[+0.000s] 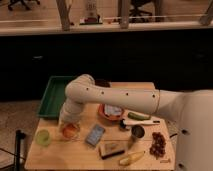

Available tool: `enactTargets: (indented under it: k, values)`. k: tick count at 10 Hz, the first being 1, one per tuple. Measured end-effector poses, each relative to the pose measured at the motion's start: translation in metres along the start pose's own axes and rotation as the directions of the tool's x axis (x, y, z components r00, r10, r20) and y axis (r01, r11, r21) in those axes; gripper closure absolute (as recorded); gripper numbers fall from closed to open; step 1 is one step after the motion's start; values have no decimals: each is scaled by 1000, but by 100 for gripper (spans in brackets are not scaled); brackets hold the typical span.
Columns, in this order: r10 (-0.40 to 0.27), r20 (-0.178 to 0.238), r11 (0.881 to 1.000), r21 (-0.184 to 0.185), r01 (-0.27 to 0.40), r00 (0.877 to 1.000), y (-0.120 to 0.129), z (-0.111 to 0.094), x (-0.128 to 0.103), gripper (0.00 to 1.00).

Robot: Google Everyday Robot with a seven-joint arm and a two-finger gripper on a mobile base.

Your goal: Place apple in paper cup

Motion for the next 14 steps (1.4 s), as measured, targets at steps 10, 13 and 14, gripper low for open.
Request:
enactTargets:
  k: [10, 13, 14]
  values:
    - [7, 6, 999, -38, -7, 1000, -5, -14, 32, 75]
    - [10, 13, 999, -44, -9, 1000, -5, -11, 34, 45]
    - [13, 14, 999, -44, -12, 1000, -5, -11, 36, 33]
